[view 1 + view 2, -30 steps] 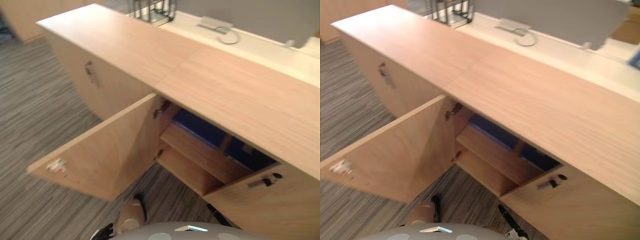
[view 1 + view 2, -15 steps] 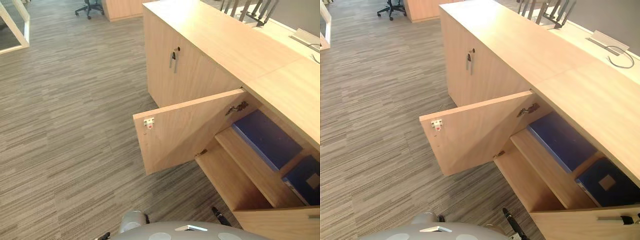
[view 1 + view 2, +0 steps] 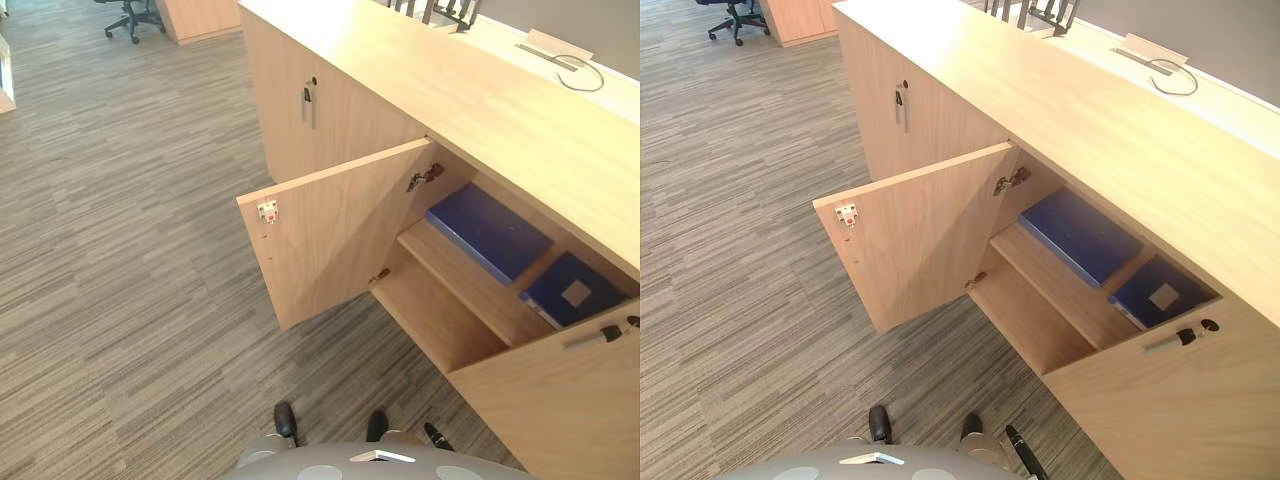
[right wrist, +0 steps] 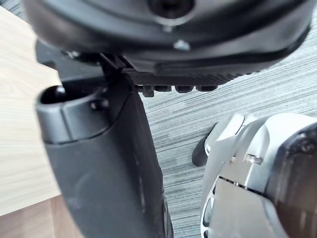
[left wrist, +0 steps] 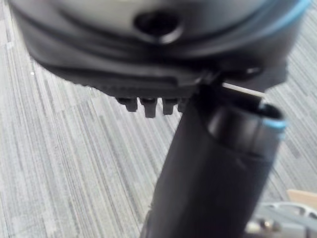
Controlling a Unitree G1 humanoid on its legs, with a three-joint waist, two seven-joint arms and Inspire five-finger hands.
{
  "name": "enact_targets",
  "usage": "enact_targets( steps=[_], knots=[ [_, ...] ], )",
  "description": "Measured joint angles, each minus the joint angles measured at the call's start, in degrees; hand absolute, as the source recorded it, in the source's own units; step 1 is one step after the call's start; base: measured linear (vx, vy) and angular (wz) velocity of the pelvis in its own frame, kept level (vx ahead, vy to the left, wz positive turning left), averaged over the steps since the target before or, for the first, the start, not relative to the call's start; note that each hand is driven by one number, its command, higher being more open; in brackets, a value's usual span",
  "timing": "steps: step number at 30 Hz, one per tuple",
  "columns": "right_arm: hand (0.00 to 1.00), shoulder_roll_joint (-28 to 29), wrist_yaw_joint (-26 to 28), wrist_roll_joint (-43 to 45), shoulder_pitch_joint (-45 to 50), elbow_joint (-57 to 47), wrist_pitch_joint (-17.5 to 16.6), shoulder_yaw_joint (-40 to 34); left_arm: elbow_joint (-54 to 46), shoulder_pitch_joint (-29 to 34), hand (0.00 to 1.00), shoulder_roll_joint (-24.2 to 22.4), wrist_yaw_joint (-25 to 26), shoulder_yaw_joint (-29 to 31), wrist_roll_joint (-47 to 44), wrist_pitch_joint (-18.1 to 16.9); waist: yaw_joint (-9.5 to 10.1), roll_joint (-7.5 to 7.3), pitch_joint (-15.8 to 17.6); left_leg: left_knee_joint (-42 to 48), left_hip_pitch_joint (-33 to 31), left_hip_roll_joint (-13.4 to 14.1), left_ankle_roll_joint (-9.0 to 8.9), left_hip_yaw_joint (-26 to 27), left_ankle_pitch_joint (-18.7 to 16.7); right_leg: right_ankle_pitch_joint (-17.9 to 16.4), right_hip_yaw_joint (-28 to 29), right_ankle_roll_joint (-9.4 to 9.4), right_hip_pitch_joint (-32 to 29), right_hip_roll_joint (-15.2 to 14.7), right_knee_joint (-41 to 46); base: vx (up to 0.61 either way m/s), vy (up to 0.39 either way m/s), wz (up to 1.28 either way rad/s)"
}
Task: Walk over to the cabinet, pick up the folder, carry it to the office cabinet, place the folder inside the office cabinet, then close the office cabinet door
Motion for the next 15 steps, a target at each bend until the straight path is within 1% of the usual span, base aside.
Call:
enact_targets(
  steps=[1,2,4,5,6,7,8,9,10,11,12,13,14,15],
  knots=[
    [1.0,0.1,0.2,0.0,0.0,0.5,0.0,-1.0,0.1,0.0,1.0,0.7,0.0,0.2,-0.8,0.0,0.04,-0.04,0.0,0.0,0.2,-0.4,0.76,0.3,0.3,0.0,0.6,0.12,0.5,-0.1,-0.2,0.01,0.123,-0.07],
    [1.0,0.1,0.2,0.0,0.4,1.2,0.1,-2.8,0.0,0.0,1.0,0.6,-0.1,2.5,-0.8,0.0,0.17,-0.23,-0.1,0.0,0.5,-1.1,1.57,0.4,-0.2,0.3,1.4,0.66,0.7,-0.2,-0.8,0.02,0.103,-0.01],
    [1.0,0.4,0.4,0.0,0.8,1.4,0.4,-4.8,-0.9,0.0,1.0,0.7,-0.5,5.4,-0.8,0.7,0.53,-0.28,-0.3,0.0,0.5,-1.6,1.96,0.9,-0.5,0.3,1.5,0.89,0.6,-1.1,-0.9,0.02,0.095,-0.03],
    [1.0,0.4,0.9,-0.1,1.1,1.3,0.7,-6.4,-2.3,0.0,1.0,1.5,-0.5,7.3,-1.6,1.6,1.08,-0.7,-0.5,0.0,0.6,-2.0,2.29,1.5,-0.8,0.4,1.8,1.21,0.6,-1.6,-1.4,0.04,0.105,-0.12],
    [1.0,0.4,1.1,-0.1,1.3,1.2,0.8,-7.0,-3.1,0.0,1.0,1.9,-0.5,7.8,-2.2,1.7,1.48,-0.66,-0.5,0.0,0.6,-2.2,2.5,1.8,-0.9,0.4,2.3,1.24,0.6,-1.7,-1.5,0.06,0.136,-0.2],
    [1.0,0.5,1.5,-0.1,1.4,1.1,1.0,-7.7,-6.5,0.0,1.0,2.2,-0.2,10.9,-5.8,1.6,1.74,-0.51,-0.4,0.0,0.6,-2.7,3.0,2.6,-1.2,0.4,3.0,1.23,0.5,-1.7,-1.7,0.05,0.096,-0.12],
    [1.0,0.6,1.5,-0.1,1.6,1.3,1.2,-7.8,-9.2,-0.3,1.0,2.1,-0.2,12.9,-8.2,1.6,1.74,-0.44,-0.4,0.0,0.7,-2.9,3.12,2.7,-1.3,0.4,3.0,1.23,0.5,-1.9,-1.7,0.05,0.12,0.03],
    [1.0,0.5,1.8,-0.2,1.8,1.4,2.0,-8.7,-14.8,-2.0,1.0,2.4,-0.3,16.1,-12.4,1.0,1.89,-0.04,-0.7,0.0,0.7,-3.3,3.31,2.7,-1.5,0.3,3.0,1.03,0.7,-2.2,-1.6,0.04,0.107,0.18],
    [1.0,0.4,2.4,-0.2,1.8,1.4,2.8,-9.4,-19.2,-4.6,1.0,3.5,-0.3,17.8,-12.6,0.1,1.86,-0.18,-1.4,0.0,0.7,-3.7,3.48,2.9,-1.8,0.0,3.0,0.57,0.7,-2.5,-1.5,0.04,0.107,0.14],
    [1.0,0.6,2.8,-0.3,1.8,1.3,3.0,-9.6,-21.0,-5.9,1.0,4.3,-0.4,18.3,-12.4,-0.4,1.76,-0.34,-1.7,0.0,0.8,-4.0,3.34,3.1,-2.2,0.0,3.0,0.43,0.7,-2.9,-1.6,0.04,0.124,-0.03],
    [1.0,0.8,3.5,-0.3,1.9,1.4,3.3,-9.7,-23.1,-8.0,1.0,5.5,-0.5,19.0,-12.2,-1.2,1.6,-1.56,-2.6,0.6,1.2,-4.4,3.84,4.3,-2.0,-0.1,3.5,-0.52,0.7,-4.1,-1.7,0.06,0.128,-0.39],
    [1.0,0.3,4.3,-0.4,1.9,1.1,3.2,-9.8,-25.1,-10.4,1.0,7.0,-0.5,20.1,-10.7,-1.5,1.68,0.1,-2.6,0.2,2.2,-4.0,5.21,6.3,-2.1,0.0,3.8,-1.64,0.8,-3.4,-1.0,0.05,0.157,-0.58],
    [1.0,0.2,4.7,-0.4,2.0,0.3,3.4,-10.0,-27.8,-12.2,1.0,9.0,-0.4,20.6,-7.3,-1.0,1.07,0.41,-3.4,0.2,2.4,-3.8,5.07,7.4,-2.8,0.0,4.4,-3.34,0.3,-3.3,-0.1,0.03,0.117,-0.6],
    [1.0,0.3,5.0,-0.4,2.0,0.5,3.5,-10.2,-29.8,-13.1,1.0,10.1,-0.2,20.7,-5.2,-0.9,0.88,0.38,-3.6,0.2,2.3,-3.7,5.42,7.9,-3.2,0.0,4.4,-3.36,-0.2,-3.1,0.5,0.0,0.106,-0.42]
  ],
)
